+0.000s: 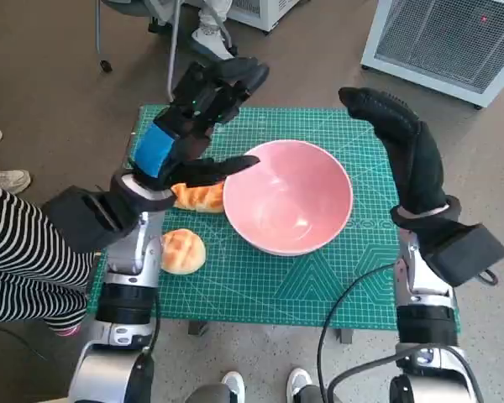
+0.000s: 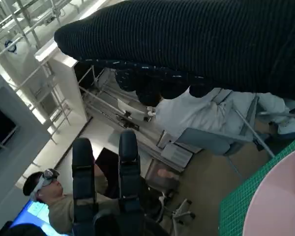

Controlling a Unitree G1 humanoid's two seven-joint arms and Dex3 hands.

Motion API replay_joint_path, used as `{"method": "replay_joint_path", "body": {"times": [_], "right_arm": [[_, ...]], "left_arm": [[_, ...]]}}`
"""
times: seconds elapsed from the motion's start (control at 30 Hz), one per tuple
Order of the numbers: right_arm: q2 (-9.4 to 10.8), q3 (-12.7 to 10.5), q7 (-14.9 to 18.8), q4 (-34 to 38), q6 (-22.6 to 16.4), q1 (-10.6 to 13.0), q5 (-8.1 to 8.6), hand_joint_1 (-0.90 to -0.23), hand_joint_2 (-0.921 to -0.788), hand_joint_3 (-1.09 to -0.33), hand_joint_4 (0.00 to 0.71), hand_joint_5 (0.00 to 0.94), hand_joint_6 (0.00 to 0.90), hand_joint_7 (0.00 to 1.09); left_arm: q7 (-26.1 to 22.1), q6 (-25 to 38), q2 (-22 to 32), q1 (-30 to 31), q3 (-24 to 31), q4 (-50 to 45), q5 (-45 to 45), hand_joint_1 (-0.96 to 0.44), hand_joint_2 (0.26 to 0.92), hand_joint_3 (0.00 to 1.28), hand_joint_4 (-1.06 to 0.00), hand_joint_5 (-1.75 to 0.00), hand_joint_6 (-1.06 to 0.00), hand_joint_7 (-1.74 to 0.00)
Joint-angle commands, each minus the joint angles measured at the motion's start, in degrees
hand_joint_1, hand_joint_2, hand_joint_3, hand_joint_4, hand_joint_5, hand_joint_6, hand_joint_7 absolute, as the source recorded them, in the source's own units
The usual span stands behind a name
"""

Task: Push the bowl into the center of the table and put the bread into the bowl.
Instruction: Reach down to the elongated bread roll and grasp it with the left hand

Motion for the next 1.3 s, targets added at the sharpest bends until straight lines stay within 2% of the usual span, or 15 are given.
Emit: {"method": "replay_joint_path", "body": {"times": [0.03, 0.23, 0.3, 0.4, 0.47, 0.6, 0.77, 0.97, 1.3], "right_arm": [[0.51, 0.43, -0.65, -0.33, 1.11, 1.31, 0.38, -0.768, -0.921, -0.759, 0.166, 0.007, -0.001, 0.56], [0.21, 0.49, -0.78, -0.73, 0.86, 1.63, 0.35, -0.767, -0.921, -0.757, 0.168, 0.007, -0.001, 0.56], [0.04, 0.39, -0.71, -0.75, 0.75, 1.69, 0.45, -0.767, -0.921, -0.756, 0.169, 0.007, -0.001, 0.55], [-0.18, 0.21, -0.62, -0.83, 0.78, 1.73, 0.69, -0.768, -0.921, -0.754, 0.171, 0.008, -0.001, 0.55], [-0.34, 0.04, -0.58, -0.91, 0.88, 1.79, 0.90, -0.769, -0.921, -0.753, 0.172, 0.008, -0.001, 0.55], [-0.49, -0.26, -0.43, -0.94, 1.05, 1.80, 1.44, -0.770, -0.921, -0.751, 0.174, 0.008, -0.001, 0.55], [-0.48, -0.54, -0.44, -0.79, 1.32, 1.68, 1.94, -0.771, -0.921, -0.747, 0.175, 0.009, -0.001, 0.55], [-0.46, -0.57, -0.51, -0.32, 1.30, 1.42, 2.13, -0.770, -0.921, -0.742, 0.176, 0.008, -0.001, 0.55], [-0.26, -0.42, -0.42, 0.24, 1.10, 1.19, 2.31, -0.768, -0.921, -0.742, 0.175, 0.006, -0.001, 0.56]], "left_arm": [[-0.80, 0.04, 6.65, -1.55, 0.09, -0.76, 4.58, -0.21, 0.752, 0.38, -0.28, 0.00, 0.00, -0.75], [-4.20, 1.34, 18.02, -3.92, -2.52, 2.55, 14.21, -0.15, 0.678, 0.37, -0.25, 0.00, 0.00, -0.68], [-4.25, 3.16, 21.90, -4.50, -4.45, 2.69, 19.50, -0.10, 0.674, 0.30, -0.20, 0.00, -0.01, -0.59], [-3.16, 6.73, 25.94, -4.86, -7.35, 1.46, 27.23, 0.01, 0.704, 0.12, -0.11, 0.00, -0.07, -0.31], [-2.38, 11.06, 27.47, -5.03, -9.29, 0.66, 31.89, 0.08, 0.713, 0.08, -0.08, 0.00, -0.09, -0.21], [-1.94, 15.53, 28.30, -5.54, -11.35, 1.49, 35.74, 0.18, 0.732, 0.03, -0.03, 0.00, -0.12, -0.08], [-3.09, 16.42, 28.07, -6.77, -12.80, 5.31, 35.97, 0.23, 0.749, 0.02, 0.00, 0.00, -0.13, -0.03], [-2.75, 16.48, 27.01, -8.90, -15.23, 10.57, 37.01, 0.20, 0.753, 0.01, 0.00, 0.00, -0.14, -0.02], [-0.61, 13.56, 23.13, -13.82, -19.24, 23.80, 38.74, 0.04, 0.725, 0.00, -0.02, 0.00, -0.16, -0.02]]}}
